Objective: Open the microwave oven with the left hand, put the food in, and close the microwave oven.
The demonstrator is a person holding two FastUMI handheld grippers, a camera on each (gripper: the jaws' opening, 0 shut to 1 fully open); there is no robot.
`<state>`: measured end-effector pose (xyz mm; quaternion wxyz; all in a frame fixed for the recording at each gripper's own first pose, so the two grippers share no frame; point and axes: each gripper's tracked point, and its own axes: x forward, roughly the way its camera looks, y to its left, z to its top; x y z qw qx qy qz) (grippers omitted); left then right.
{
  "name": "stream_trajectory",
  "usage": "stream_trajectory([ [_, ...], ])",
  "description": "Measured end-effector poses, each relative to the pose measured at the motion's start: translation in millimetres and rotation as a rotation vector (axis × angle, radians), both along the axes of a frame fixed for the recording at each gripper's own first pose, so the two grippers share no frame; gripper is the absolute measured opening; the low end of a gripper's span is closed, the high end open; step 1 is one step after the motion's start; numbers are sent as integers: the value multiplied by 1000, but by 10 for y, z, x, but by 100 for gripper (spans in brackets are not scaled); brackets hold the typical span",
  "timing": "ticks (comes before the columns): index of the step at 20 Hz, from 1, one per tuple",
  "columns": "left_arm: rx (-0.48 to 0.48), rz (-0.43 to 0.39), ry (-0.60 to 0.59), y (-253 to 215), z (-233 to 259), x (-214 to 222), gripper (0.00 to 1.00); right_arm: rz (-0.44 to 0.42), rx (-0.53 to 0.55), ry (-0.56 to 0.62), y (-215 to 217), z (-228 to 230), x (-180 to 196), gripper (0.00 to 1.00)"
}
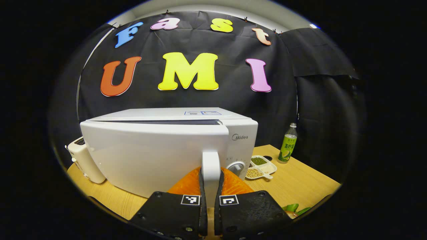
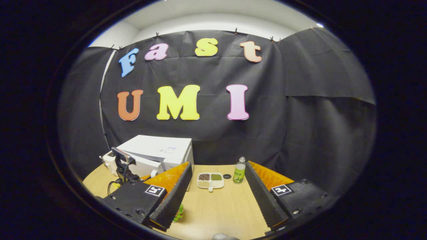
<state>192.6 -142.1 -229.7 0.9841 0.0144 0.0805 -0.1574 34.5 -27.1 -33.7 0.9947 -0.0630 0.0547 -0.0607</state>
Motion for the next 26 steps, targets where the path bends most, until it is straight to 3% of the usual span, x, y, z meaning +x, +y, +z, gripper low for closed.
stream_trajectory([
  [2,8,-20,10,122,-29,-241,7,27,-7,-6,98,-25,-15,92],
  [4,29,-18,12,259,-38,-459,17,58,2,2,202,-86,-30,92],
  [5,50,0,1,368,-31,-514,24,69,8,7,251,-106,-47,100],
  [6,71,32,-5,528,-12,-568,28,84,12,9,287,-134,-61,92],
  [8,64,61,13,745,-33,-658,58,110,16,13,368,-174,-90,92],
  [9,60,63,28,806,-52,-714,82,121,18,17,405,-209,-99,92],
  [10,65,58,36,830,-44,-787,96,128,18,21,422,-239,-110,92],
  [11,82,58,29,898,-30,-845,89,133,17,22,442,-250,-126,92],
  [12,102,67,20,954,-20,-898,98,136,18,21,448,-265,-139,92],
  [13,119,77,14,1018,-10,-942,98,137,21,25,459,-278,-150,100],
  [16,123,103,38,1230,-29,-1147,96,151,38,35,526,-360,-191,100],
  [17,118,113,47,1321,-40,-1226,96,157,33,38,553,-384,-199,92],
  [18,122,129,53,1422,-35,-1312,97,162,28,42,576,-417,-204,100],
  [21,165,189,52,1796,-22,-1571,97,175,16,51,645,-517,-234,100],
  [22,172,211,56,1936,-19,-1643,97,179,15,62,664,-587,-246,92],
  [23,175,235,62,2076,-24,-1720,97,184,19,71,687,-643,-253,92],
  [24,175,261,70,2219,-23,-1786,97,187,19,81,703,-706,-254,100],
  [26,186,313,80,2516,-37,-1914,97,195,15,94,741,-807,-242,100],
])
